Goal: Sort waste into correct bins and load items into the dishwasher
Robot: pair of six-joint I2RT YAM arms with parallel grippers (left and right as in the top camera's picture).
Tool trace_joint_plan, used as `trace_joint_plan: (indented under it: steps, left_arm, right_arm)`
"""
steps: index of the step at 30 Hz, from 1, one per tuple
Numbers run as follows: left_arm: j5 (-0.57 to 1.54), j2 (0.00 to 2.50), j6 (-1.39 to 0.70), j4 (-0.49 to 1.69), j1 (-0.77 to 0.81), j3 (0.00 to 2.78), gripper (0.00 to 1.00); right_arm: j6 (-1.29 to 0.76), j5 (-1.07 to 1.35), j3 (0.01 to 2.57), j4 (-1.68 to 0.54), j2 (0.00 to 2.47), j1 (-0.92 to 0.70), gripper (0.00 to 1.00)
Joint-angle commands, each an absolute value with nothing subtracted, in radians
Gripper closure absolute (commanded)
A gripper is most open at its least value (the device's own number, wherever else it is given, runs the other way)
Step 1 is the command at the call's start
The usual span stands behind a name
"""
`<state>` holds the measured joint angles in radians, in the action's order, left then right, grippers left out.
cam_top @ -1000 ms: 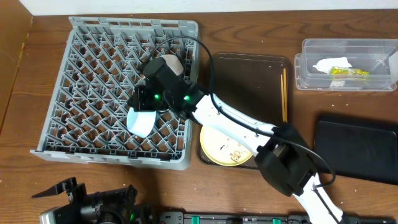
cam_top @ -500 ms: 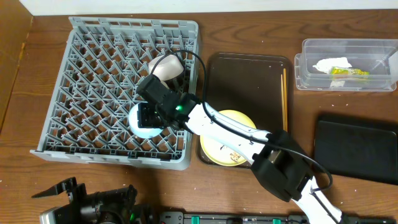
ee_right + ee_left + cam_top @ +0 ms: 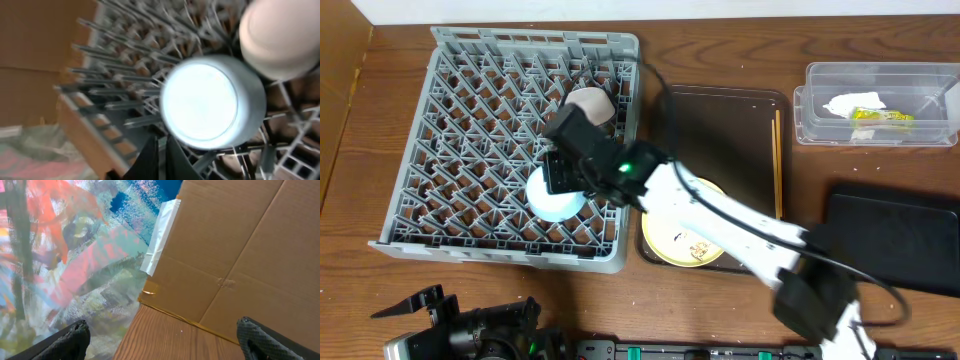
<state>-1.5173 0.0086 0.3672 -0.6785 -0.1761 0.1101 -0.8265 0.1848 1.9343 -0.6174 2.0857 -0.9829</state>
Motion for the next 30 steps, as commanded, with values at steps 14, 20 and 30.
trace_joint_plan:
  steps: [14, 20, 30]
  left_arm:
    - [-1.569, 0.004, 0.373, -0.683, -0.178, 0.128, 0.05]
    - [-1.569, 0.004, 0.373, -0.683, -0.178, 0.128, 0.05]
    - [-1.569, 0.004, 0.373, -0.683, -0.178, 0.128, 0.05]
  right_arm:
    - [-0.638, -0.06, 1.934, -0.405, 2.045, -0.759, 0.85]
    - [-0.533, -0.051, 1.934, -0.113, 2.215, -0.759, 0.88]
    - [-0.467, -0.006, 1.935, -0.045, 2.334, -0.757, 0.94]
